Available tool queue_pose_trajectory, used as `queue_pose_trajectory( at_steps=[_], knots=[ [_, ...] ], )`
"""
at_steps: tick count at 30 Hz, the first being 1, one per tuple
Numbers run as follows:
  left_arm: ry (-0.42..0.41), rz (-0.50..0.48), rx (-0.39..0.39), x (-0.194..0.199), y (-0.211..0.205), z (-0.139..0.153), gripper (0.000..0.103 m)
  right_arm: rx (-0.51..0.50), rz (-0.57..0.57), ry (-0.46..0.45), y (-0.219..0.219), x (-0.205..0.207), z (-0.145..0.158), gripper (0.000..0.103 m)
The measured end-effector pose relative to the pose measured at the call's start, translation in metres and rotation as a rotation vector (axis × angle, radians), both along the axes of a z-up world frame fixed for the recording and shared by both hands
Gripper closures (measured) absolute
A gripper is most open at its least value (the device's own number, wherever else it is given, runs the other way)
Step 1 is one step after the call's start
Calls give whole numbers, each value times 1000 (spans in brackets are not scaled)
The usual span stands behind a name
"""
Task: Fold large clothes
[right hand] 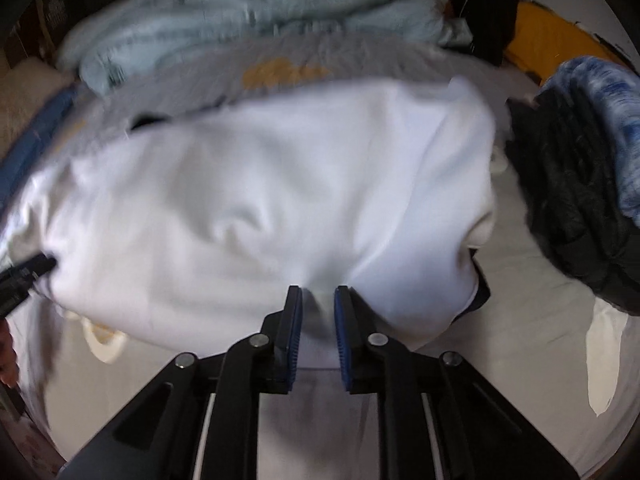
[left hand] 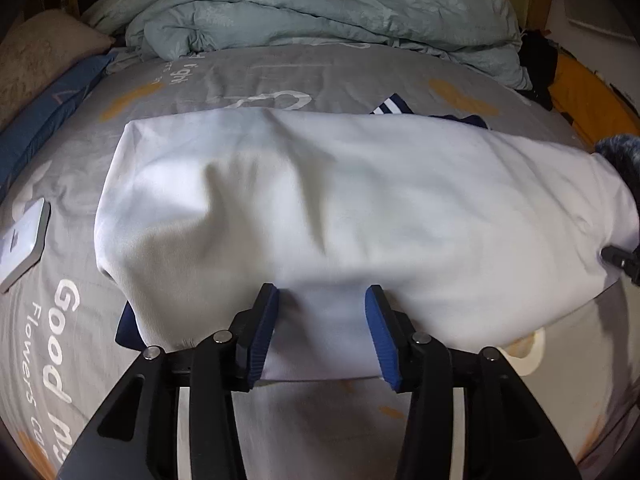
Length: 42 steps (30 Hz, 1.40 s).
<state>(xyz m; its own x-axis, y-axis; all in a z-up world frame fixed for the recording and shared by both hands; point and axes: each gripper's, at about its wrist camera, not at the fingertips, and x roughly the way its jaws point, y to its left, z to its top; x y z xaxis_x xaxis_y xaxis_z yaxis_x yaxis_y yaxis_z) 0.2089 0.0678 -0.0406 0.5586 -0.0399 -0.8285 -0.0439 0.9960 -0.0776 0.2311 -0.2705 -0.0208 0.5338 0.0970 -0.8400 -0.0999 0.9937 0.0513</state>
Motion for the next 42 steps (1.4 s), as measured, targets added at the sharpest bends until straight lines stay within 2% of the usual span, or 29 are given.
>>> queue_pose_trajectory(
  at_steps=[3,4,6,9,11,14,17,24,27,29,33,36,39,41,42],
  knots=[
    [-26,31,-15,0,9,9,51,-12,6,-164,-1,-2,24,72],
    [-39,48,-10,1,13,13,50,2,9,-194,-2,3,28,72],
    [-64,90,2,4,24,17,50,49,0,-198,-7,19,27,72],
    [-64,126,-43,9,43,17,50,88,-24,-144,-20,43,7,73],
    [-51,126,-59,11,48,14,50,9,-38,-49,-21,56,-14,77],
    [-37,105,10,8,39,10,50,-48,-21,-20,-11,51,-12,77],
    [-14,90,55,1,29,6,48,-59,-7,2,-13,42,-11,77],
    [13,78,-18,-11,34,8,45,-35,15,69,-22,21,-12,76],
    [6,88,-42,-11,36,9,45,-75,35,87,-16,14,-11,76],
    [1,91,-49,-10,35,11,45,-112,62,60,-11,9,-10,75],
    [-31,67,-24,-13,25,18,45,7,-2,9,-26,9,2,74],
    [-79,38,8,-19,16,30,44,99,-69,-87,-39,-3,21,62],
    [-128,14,39,-29,12,47,35,183,-136,-163,-51,-21,36,55],
    [-160,15,24,-37,14,60,29,236,-179,-195,-58,-37,40,50],
    [-175,19,13,-41,16,65,24,247,-196,-205,-60,-40,40,44]
  ],
)
